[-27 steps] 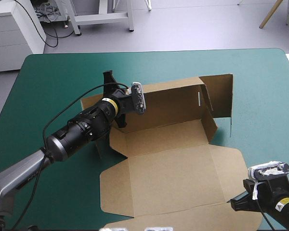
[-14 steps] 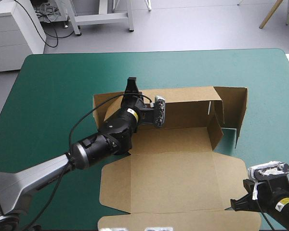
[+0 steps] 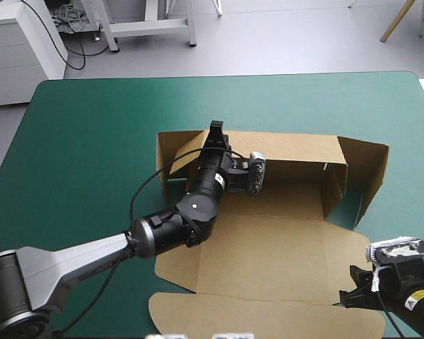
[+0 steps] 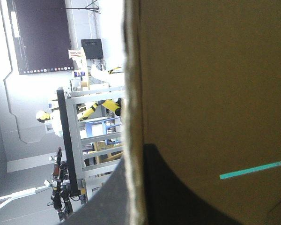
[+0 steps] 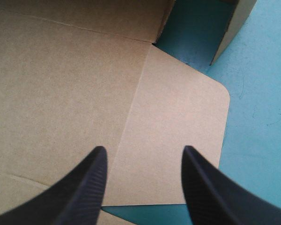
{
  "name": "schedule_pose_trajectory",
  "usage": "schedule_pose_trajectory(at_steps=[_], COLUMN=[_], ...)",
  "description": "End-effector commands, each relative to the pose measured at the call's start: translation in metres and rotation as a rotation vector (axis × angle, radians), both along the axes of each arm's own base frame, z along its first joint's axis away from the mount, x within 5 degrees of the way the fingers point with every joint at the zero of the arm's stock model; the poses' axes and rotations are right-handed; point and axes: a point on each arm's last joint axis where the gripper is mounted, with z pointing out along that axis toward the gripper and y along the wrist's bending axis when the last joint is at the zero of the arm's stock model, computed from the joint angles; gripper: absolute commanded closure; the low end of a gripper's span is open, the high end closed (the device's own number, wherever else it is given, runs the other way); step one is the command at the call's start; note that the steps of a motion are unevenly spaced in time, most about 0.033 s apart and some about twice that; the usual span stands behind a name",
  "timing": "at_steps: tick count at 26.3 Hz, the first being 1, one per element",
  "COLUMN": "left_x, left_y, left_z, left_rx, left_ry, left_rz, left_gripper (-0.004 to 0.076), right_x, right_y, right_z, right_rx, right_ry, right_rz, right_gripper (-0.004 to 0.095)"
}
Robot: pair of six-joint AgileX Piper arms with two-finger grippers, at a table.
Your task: Fold the box
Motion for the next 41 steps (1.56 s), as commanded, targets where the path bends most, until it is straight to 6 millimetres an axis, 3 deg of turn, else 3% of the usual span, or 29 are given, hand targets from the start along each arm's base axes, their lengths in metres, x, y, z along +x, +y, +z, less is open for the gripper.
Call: schedule_pose_trajectory(at_steps=[1, 7, 10, 12, 15, 18, 23, 29, 33, 36, 38, 41], left_x=[-0.005, -0.005, -0.005, -0.005, -0.005, -0.005, -0.005, -0.005, -0.005, -0.005, -0.005, -0.004], left_y=[0.003, 0.003, 0.003, 0.003, 0.003, 0.003, 0.003, 0.003, 0.003, 0.003, 0.003, 0.004], left_z=[0.026, 0.026, 0.026, 0.026, 0.026, 0.026, 0.026, 0.025, 0.025, 0.025, 0.025, 0.025], left_rx=[-0.048, -0.048, -0.048, -0.048, -0.048, -0.048, -0.052, -0.055, -0.06, -0.06, -0.06, -0.059], left_ry=[-0.074, -0.074, -0.074, -0.074, -0.074, -0.074, -0.072, -0.066, -0.061, -0.061, -0.061, -0.064], left_rz=[-0.007, -0.004, -0.006, -0.006, -0.006, -0.004, -0.005, -0.001, 0.002, 0.002, 0.002, 0.011], left_gripper=[0.0734, 0.0734, 0.0734, 0.0734, 0.0734, 0.0734, 0.0734, 0.0734, 0.0734, 0.0734, 0.0734, 0.0734], right_x=[0.005, 0.005, 0.007, 0.011, 0.026, 0.048, 0.105, 0.176, 0.229, 0.27, 0.287, 0.295], right_y=[0.0, 0.0, 0.001, 0.0, -0.004, -0.008, -0.011, -0.009, -0.025, -0.04, -0.044, -0.045], right_z=[0.01, 0.011, 0.013, 0.022, 0.049, 0.087, 0.142, 0.175, 0.166, 0.137, 0.115, 0.098], right_rx=[0.008, 0.014, 0.112, 0.138, 0.187, 0.159, 0.116, 0.096, 0.012, -0.013, -0.034, -0.041], right_ry=[-0.066, -0.068, -0.072, -0.087, -0.162, -0.234, -0.22, -0.166, -0.023, 0.123, 0.205, 0.276], right_rz=[-0.008, -0.014, -0.092, -0.127, -0.22, -0.256, -0.303, -0.308, -0.331, -0.328, -0.31, -0.297], right_gripper=[0.0239, 0.0251, 0.0286, 0.0303, 0.0307, 0.0307, 0.0312, 0.0319, 0.0337, 0.0339, 0.0356, 0.0375])
